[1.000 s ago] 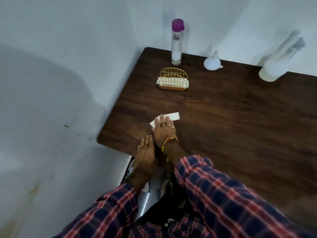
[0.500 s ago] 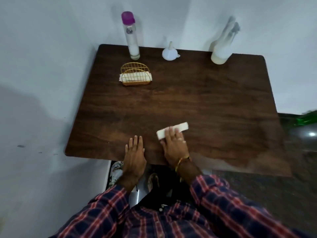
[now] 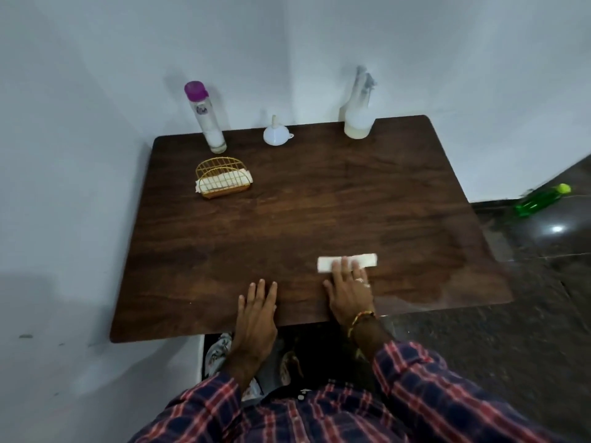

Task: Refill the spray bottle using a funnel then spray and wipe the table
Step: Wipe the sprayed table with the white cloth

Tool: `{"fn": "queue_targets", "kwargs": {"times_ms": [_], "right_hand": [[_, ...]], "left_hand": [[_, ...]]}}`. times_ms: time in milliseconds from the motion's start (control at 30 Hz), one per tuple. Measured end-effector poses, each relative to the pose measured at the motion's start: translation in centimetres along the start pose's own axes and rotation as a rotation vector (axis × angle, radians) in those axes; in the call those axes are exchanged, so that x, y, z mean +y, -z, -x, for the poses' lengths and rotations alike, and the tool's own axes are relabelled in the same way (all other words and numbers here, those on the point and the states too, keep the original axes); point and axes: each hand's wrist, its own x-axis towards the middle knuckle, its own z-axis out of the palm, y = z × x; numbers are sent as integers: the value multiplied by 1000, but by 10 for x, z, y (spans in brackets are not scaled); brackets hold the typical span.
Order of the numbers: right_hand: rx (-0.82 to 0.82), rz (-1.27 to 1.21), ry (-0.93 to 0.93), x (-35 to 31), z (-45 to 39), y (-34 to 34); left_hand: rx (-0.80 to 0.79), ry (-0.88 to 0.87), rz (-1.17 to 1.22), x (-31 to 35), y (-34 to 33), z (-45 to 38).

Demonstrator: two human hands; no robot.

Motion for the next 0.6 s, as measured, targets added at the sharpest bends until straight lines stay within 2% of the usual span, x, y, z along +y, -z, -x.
{"fn": "queue_targets", "kwargs": {"times_ms": [167,400,600], "right_hand": [[17,-14,69,-14,52,-8],[-104,66,259,-8,43,-10],[57,137,429,-3,53,-9]], "left_hand": [[15,-57,-24,8,2,-3],[-78,-61,-31,15,6,-2],[-105,-68,-37,31,12,-4]]}}
